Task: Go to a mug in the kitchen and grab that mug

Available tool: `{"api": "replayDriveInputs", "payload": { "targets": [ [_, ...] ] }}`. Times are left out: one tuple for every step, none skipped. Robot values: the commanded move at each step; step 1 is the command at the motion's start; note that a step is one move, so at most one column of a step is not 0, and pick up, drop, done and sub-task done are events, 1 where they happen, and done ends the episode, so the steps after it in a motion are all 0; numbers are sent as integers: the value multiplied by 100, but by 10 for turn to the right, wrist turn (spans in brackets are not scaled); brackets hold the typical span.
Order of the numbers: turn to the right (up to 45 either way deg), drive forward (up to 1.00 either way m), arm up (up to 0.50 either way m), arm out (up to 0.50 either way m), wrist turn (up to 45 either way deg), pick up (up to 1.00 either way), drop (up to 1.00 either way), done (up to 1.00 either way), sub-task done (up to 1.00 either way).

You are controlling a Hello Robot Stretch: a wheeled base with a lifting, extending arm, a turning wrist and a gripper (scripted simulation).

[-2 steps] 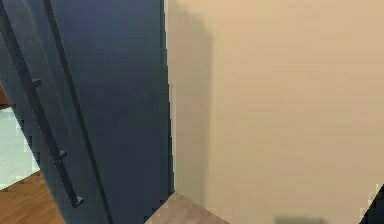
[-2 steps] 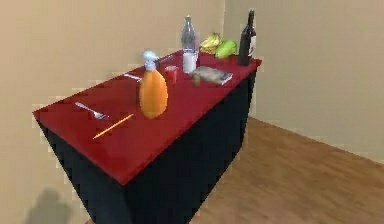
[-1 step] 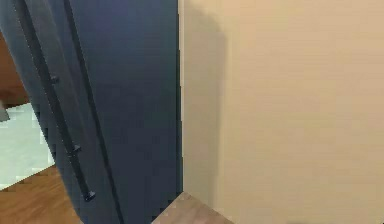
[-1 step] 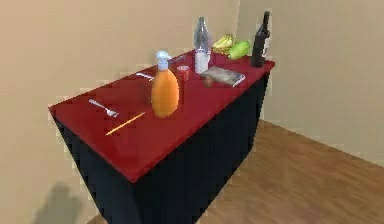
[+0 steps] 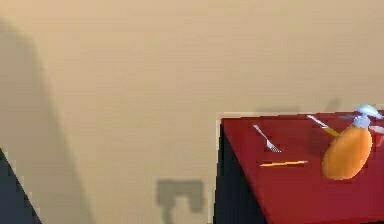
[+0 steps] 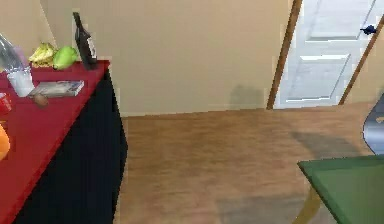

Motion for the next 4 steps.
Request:
{"api": "replayDriveInputs", "payload": {
  "targets": [
    [450,0,0,0,0,0,0,0,0],
    [240,0,0,0,0,0,0,0,0],
    [0,55,0,0,0,0,0,0,0],
    [-450,0,0,0,0,0,0,0,0]
  ]
}}
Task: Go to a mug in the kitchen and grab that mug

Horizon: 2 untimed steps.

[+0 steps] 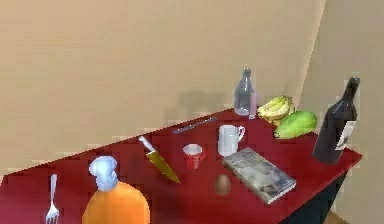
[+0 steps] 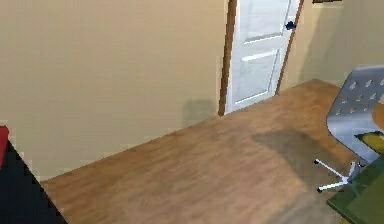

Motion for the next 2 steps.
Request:
{"api": "replayDriveInputs", "payload": {
  "targets": [
    [-450,0,0,0,0,0,0,0,0],
    [-360,0,0,0,0,0,0,0,0]
  ]
}}
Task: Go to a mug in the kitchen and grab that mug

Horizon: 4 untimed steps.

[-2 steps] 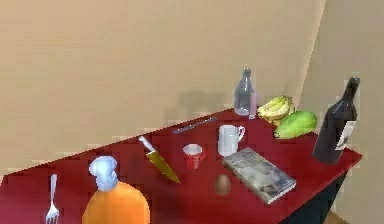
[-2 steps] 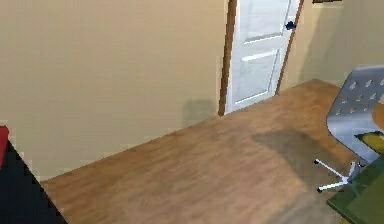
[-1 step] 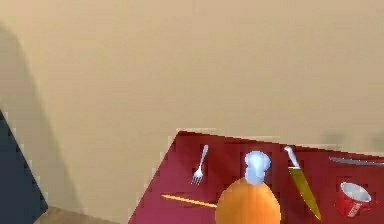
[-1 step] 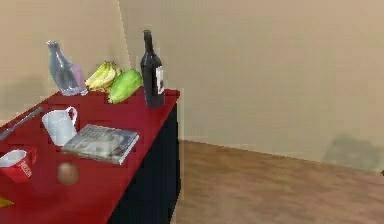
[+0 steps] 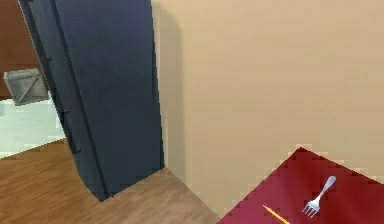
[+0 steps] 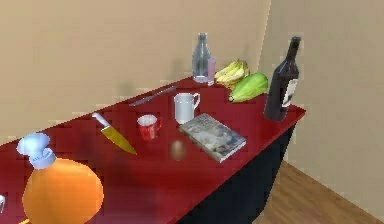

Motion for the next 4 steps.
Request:
{"api": "replayDriveInputs", "payload": {
  "targets": [
    [0,0,50,0,0,0,0,0,0],
    [0,0,38,0,0,0,0,0,0],
    [0,0,0,30,0,0,0,0,0],
    [0,0,0,0,450,0,0,0,0]
  ]
}}
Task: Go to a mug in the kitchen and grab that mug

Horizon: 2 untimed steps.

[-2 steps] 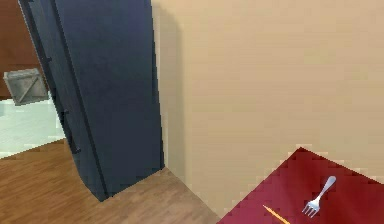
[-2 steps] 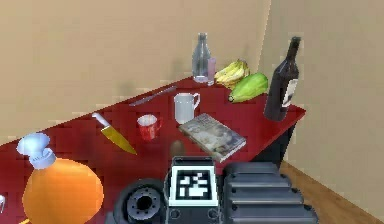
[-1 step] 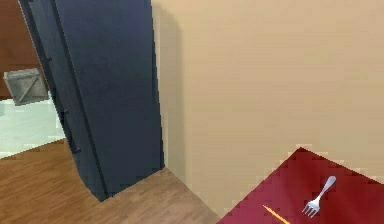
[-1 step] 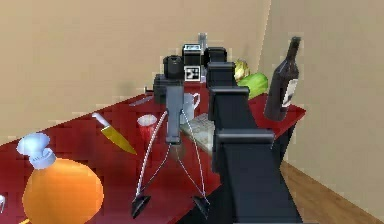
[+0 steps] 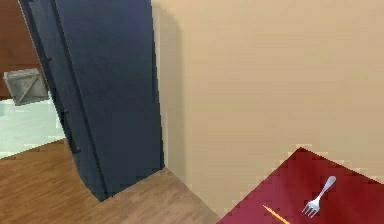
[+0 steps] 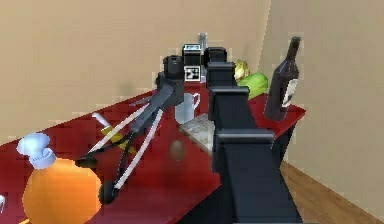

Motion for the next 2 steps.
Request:
{"api": "replayDriveInputs", "payload": {
  "targets": [
    [0,0,0,0,450,0,0,0,0],
    [0,0,0,0,450,0,0,0,0]
  ]
}}
